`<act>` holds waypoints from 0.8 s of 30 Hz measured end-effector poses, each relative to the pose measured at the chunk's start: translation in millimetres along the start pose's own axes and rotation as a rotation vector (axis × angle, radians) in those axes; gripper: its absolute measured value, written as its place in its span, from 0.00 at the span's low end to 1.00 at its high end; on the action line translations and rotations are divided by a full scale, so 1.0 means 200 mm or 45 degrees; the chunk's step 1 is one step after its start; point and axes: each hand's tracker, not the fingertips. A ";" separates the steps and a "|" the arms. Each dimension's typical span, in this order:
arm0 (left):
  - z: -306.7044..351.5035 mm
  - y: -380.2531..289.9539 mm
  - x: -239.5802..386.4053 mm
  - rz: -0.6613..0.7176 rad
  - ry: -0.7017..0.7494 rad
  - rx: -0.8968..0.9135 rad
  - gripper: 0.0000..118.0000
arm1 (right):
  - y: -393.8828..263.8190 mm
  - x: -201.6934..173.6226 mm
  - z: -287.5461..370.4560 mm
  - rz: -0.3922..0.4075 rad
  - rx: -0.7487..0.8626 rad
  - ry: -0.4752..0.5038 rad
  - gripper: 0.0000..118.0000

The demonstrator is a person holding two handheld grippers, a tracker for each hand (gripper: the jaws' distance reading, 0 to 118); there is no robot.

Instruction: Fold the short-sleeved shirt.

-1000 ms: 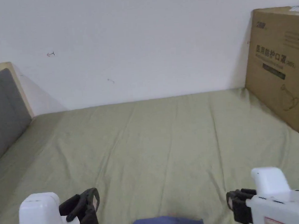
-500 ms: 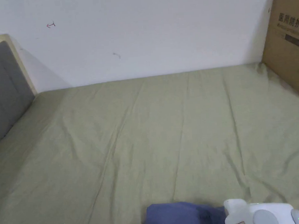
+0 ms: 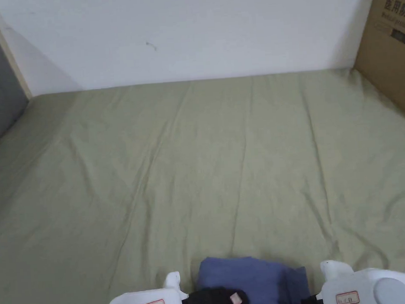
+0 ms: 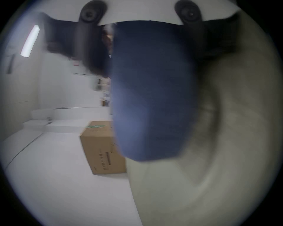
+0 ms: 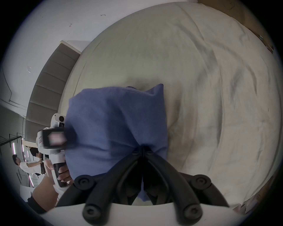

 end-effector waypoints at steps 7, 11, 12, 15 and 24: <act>0.13 -0.02 0.14 0.032 -0.031 0.014 0.22 | -0.06 -0.06 0.14 -0.024 0.151 -0.006 0.01; 0.52 0.12 0.19 -0.131 0.199 -0.003 0.22 | -0.11 -0.09 0.30 -0.006 0.184 0.120 0.01; 0.66 0.18 0.19 -0.204 0.309 -0.007 0.22 | -0.13 -0.08 0.33 -0.009 0.180 0.112 0.01; 1.06 0.33 0.17 -0.320 0.639 0.027 0.22 | -0.19 -0.08 0.36 0.004 0.186 0.068 0.01; 1.63 0.66 -0.05 -0.486 1.721 0.003 0.22 | -0.23 -0.12 0.41 -0.030 0.229 -0.048 0.01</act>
